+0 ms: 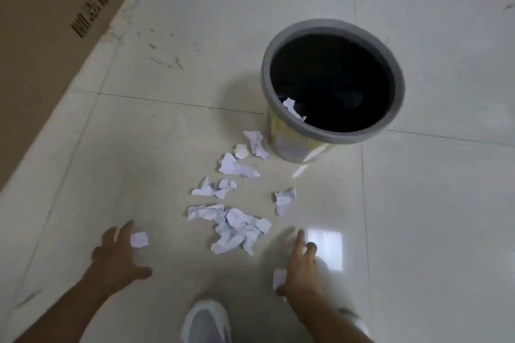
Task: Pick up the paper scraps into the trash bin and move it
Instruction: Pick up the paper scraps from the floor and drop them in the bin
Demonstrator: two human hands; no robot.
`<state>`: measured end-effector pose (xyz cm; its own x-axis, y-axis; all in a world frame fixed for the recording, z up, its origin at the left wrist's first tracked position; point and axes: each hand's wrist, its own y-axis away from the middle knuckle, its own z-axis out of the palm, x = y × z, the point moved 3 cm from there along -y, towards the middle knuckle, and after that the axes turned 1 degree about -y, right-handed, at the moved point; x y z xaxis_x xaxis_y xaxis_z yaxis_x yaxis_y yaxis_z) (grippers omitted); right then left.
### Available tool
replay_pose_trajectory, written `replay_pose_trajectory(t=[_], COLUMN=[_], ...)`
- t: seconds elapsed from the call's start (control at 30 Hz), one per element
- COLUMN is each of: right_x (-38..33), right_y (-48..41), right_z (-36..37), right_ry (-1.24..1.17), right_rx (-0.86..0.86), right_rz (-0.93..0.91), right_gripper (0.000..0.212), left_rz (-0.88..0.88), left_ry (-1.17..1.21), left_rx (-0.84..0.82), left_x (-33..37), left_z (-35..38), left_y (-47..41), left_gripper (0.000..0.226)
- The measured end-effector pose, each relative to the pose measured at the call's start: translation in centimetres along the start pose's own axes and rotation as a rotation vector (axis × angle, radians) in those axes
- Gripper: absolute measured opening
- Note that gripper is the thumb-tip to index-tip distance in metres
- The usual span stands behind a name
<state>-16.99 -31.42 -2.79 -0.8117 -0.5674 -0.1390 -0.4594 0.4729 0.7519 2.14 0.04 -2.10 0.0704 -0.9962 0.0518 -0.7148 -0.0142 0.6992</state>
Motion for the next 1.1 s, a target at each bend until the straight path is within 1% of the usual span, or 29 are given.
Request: replay_pose_trajectory(t=[0.03, 0.07, 0.13, 0.17, 0.23, 0.27, 0.33, 0.37, 0.43, 0.5, 0.57, 0.63, 0.67, 0.7, 0.77, 0.8, 0.87, 0.9, 0.93, 1.0, 1.03, 1.1], right_x=[-0.1, 0.0, -0.6, -1.0, -1.5, -1.6, -1.0, -0.6, 0.3, 1.3, 2.5, 3.2, 3.5, 3.6, 3.7, 3.7, 3.1, 2.5, 1.8, 0.3, -0.5, -1.9], right_y=[-1.3, -2.2, -4.2, -4.9, -5.4, -5.4, -5.1, -4.8, -4.0, -2.7, -1.2, -0.1, 0.1, 0.1, -0.4, -0.6, -1.7, -2.3, -3.0, -4.8, -5.6, -7.1], right_z=[0.5, 0.7, 0.7, 0.6, 0.0, -0.9, -2.4, -2.9, -3.3, -2.6, -0.7, 1.5, 2.6, 3.4, 4.1, 4.0, 3.1, 2.0, 1.1, -0.7, -1.5, -2.8], right_ry=[0.010, -0.016, -0.012, -0.001, -0.037, -0.059, 0.001, 0.023, 0.050, 0.123, 0.226, 0.308, 0.306, 0.282, 0.173, 0.120, 0.017, -0.041, -0.087, -0.106, -0.085, -0.011], right_rx=[0.014, 0.071, 0.184, 0.205, 0.168, 0.165, 0.220, 0.234, 0.191, 0.117, 0.025, -0.015, -0.037, -0.058, -0.098, -0.080, 0.045, 0.132, 0.208, 0.319, 0.337, 0.335], right_rz=[-0.026, -0.048, -0.110, -0.138, -0.153, -0.157, -0.180, -0.193, -0.198, -0.226, -0.253, -0.295, -0.292, -0.280, -0.229, -0.220, -0.213, -0.206, -0.205, -0.238, -0.259, -0.301], right_gripper=[0.134, 0.127, 0.112, 0.115, 0.127, 0.133, 0.138, 0.140, 0.145, 0.150, 0.153, 0.154, 0.147, 0.134, 0.098, 0.083, 0.062, 0.059, 0.061, 0.080, 0.092, 0.110], left_rz=[0.002, -0.003, 0.051, 0.072, 0.137, 0.206, 0.334, 0.368, 0.386, 0.423, 0.463, 0.522, 0.564, 0.615, 0.729, 0.768, 0.805, 0.817, 0.832, 0.854, 0.868, 0.882], left_ry=[0.013, 0.056, 0.105, 0.131, 0.191, 0.199, 0.191, 0.179, 0.098, -0.034, -0.210, -0.380, -0.444, -0.492, -0.559, -0.576, -0.572, -0.566, -0.558, -0.519, -0.504, -0.506], left_rx=[-0.005, -0.013, -0.007, 0.012, 0.035, 0.049, 0.080, 0.074, 0.037, 0.026, 0.016, 0.031, 0.041, 0.068, 0.118, 0.108, 0.077, 0.074, 0.086, 0.163, 0.192, 0.223], left_x=[0.2, 0.4, 2.2, 3.3, 6.0, 7.7, 10.0, 11.1, 12.9, 14.5, 15.9, 16.8, 17.2, 17.5, 18.1, 18.2, 18.1, 18.1, 18.0, 17.6, 17.4, 17.1], left_z=[1.0, 1.9, 3.5, 4.0, 4.4, 4.0, 3.4, 3.1, 2.4, 2.1, 2.5, 3.5, 3.9, 4.3, 5.1, 5.6, 6.6, 6.8, 6.8, 6.7, 6.6, 6.8], left_y=[-0.9, -1.3, -2.1, -2.1, -1.8, -1.5, -1.8, -1.8, -1.9, -1.9, -1.6, -1.2, -1.0, -0.7, -0.3, -0.1, -0.4, -0.4, -0.4, -0.8, -0.8, -1.3], left_gripper=[0.135, 0.139, 0.141, 0.140, 0.139, 0.139, 0.141, 0.142, 0.147, 0.151, 0.155, 0.156, 0.155, 0.154, 0.149, 0.146, 0.138, 0.134, 0.129, 0.108, 0.098, 0.090])
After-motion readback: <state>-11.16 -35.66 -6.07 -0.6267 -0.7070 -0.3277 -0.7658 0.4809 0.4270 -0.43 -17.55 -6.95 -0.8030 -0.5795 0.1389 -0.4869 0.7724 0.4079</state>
